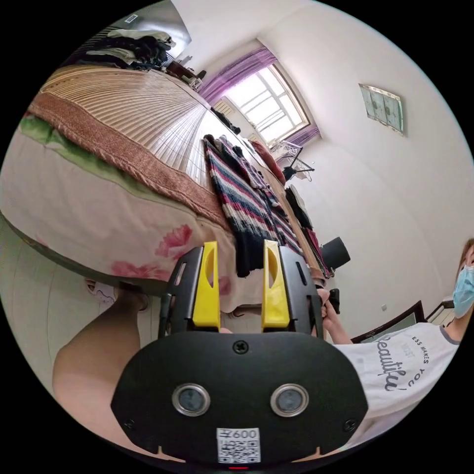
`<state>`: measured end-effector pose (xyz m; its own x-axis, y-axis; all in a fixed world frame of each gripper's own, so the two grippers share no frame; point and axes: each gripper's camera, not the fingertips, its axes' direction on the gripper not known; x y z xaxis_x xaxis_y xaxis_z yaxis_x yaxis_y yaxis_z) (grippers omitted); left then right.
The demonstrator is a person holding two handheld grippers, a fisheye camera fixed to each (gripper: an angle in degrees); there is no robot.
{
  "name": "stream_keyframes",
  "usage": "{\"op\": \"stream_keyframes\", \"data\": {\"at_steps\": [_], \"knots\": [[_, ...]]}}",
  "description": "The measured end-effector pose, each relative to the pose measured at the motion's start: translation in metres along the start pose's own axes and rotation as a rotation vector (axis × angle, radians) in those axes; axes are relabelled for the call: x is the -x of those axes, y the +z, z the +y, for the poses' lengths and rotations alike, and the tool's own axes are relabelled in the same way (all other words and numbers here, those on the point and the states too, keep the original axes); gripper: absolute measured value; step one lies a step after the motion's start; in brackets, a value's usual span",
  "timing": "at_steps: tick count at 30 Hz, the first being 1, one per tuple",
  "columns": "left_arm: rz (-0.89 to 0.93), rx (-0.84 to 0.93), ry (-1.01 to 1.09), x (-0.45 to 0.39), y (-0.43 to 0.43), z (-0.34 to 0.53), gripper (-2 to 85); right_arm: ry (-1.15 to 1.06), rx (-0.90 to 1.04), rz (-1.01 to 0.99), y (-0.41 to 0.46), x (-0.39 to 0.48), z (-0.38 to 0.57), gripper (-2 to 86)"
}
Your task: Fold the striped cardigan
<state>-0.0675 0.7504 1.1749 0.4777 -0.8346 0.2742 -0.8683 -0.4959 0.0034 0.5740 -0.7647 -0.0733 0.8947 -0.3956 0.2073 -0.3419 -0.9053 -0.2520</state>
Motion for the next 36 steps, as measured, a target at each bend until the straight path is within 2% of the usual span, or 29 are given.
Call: {"op": "stream_keyframes", "data": {"at_steps": [6,12,16,24,31,36], "knots": [[0.064,0.034,-0.025,0.005,0.023,0.007,11.9,-0.038,0.037,0.086,0.013,0.01,-0.007,-0.9],[0.027,0.021,-0.031,0.008,0.032,0.022,10.4,-0.108,0.089,0.15,0.022,0.019,-0.013,-0.9],[0.047,0.079,-0.024,0.008,0.043,0.037,9.6,-0.139,0.101,0.177,0.028,0.018,-0.016,-0.8],[0.039,0.045,-0.034,0.017,0.041,0.054,3.2,-0.124,0.084,0.131,0.014,-0.006,-0.011,-0.9],[0.023,0.079,0.022,0.013,0.023,0.054,1.7,-0.145,0.078,0.087,-0.012,-0.023,-0.011,-0.9],[0.134,0.015,-0.05,0.036,0.003,0.061,1.2,-0.127,0.062,0.043,-0.033,-0.039,-0.011,-0.9]]}}
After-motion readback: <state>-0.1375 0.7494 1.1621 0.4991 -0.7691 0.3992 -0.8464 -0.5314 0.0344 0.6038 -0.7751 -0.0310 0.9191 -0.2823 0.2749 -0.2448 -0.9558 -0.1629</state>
